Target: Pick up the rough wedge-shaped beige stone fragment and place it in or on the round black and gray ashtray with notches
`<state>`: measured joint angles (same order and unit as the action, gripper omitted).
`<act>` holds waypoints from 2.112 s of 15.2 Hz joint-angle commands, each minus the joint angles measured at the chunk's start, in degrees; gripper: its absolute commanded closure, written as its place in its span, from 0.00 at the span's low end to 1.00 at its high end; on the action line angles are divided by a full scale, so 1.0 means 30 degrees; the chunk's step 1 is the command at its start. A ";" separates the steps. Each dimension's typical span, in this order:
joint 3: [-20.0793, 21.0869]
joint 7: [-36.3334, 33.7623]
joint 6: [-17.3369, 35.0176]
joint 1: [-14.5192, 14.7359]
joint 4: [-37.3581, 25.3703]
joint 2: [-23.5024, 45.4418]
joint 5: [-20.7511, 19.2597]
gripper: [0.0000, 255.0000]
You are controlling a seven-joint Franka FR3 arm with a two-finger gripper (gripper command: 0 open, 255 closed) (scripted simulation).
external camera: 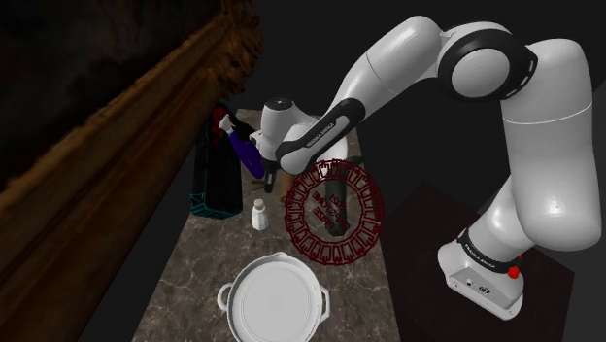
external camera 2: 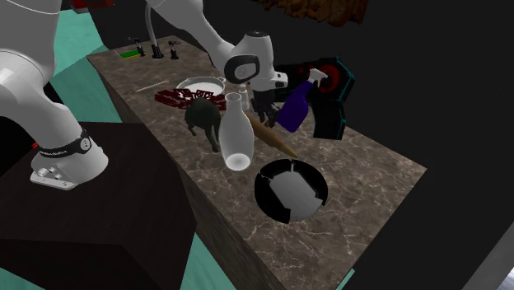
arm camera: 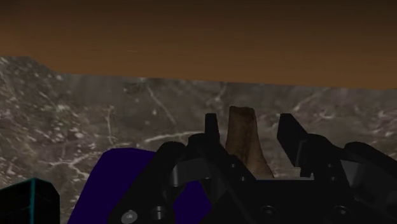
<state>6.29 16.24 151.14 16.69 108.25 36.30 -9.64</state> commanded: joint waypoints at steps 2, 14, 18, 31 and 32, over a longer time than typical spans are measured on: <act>-0.0124 -0.0024 0.0057 -0.0057 -0.0059 0.0184 -0.0023 1.00; 0.0149 0.0195 -0.1089 -0.0269 0.0297 -0.1321 0.0237 1.00; 0.0288 0.0326 -0.1805 -0.0369 0.0347 -0.2089 0.0404 1.00; 0.0373 0.2459 -0.3002 -0.1973 0.1066 -0.4076 0.1218 1.00; 0.0325 0.2939 -0.2947 -0.2327 0.1215 -0.4182 0.1341 1.00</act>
<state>7.39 23.51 141.83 10.85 110.93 24.28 -6.00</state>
